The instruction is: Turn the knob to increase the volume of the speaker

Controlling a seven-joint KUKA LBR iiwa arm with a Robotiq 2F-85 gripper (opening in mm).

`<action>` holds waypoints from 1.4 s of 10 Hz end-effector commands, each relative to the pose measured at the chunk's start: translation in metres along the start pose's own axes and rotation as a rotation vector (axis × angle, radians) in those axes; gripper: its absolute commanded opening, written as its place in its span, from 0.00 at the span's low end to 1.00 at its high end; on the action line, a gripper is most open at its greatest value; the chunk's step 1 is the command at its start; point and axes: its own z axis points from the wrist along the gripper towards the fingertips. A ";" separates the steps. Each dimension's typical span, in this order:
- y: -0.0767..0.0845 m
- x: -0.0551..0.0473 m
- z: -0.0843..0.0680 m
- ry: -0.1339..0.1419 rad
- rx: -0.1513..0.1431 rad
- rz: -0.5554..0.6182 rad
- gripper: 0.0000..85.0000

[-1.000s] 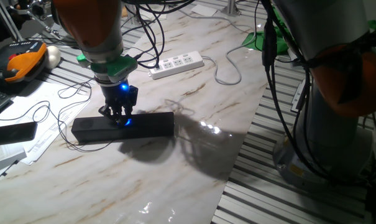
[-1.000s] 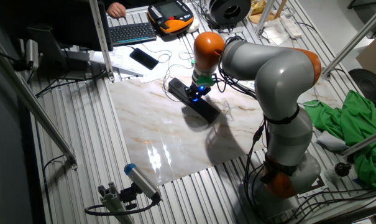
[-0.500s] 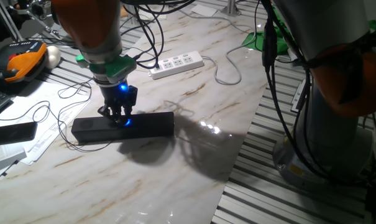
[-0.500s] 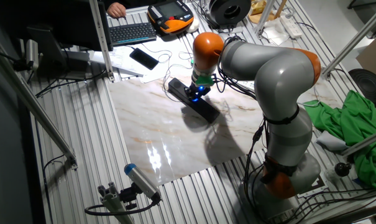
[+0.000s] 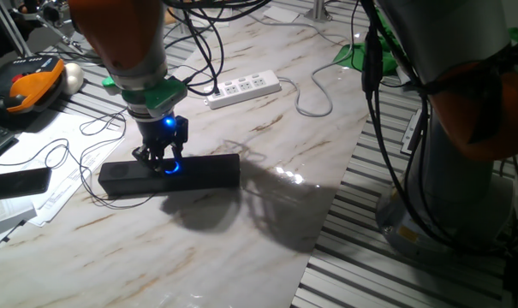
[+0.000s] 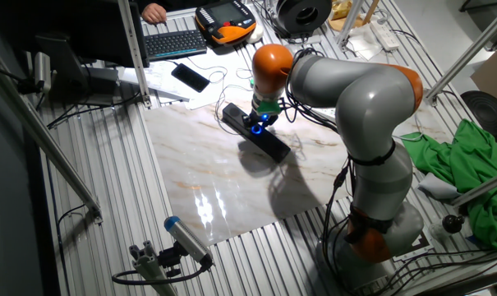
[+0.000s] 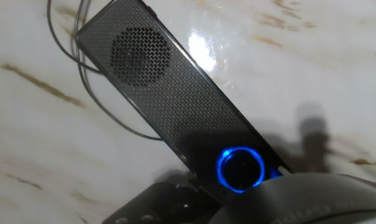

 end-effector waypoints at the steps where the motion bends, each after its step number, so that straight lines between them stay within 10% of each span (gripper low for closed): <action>1: 0.000 -0.001 0.000 -0.001 0.000 -0.013 0.60; 13: -0.002 -0.009 -0.003 0.026 -0.001 -0.372 0.60; 14: -0.002 -0.009 -0.002 0.026 -0.001 -0.381 0.40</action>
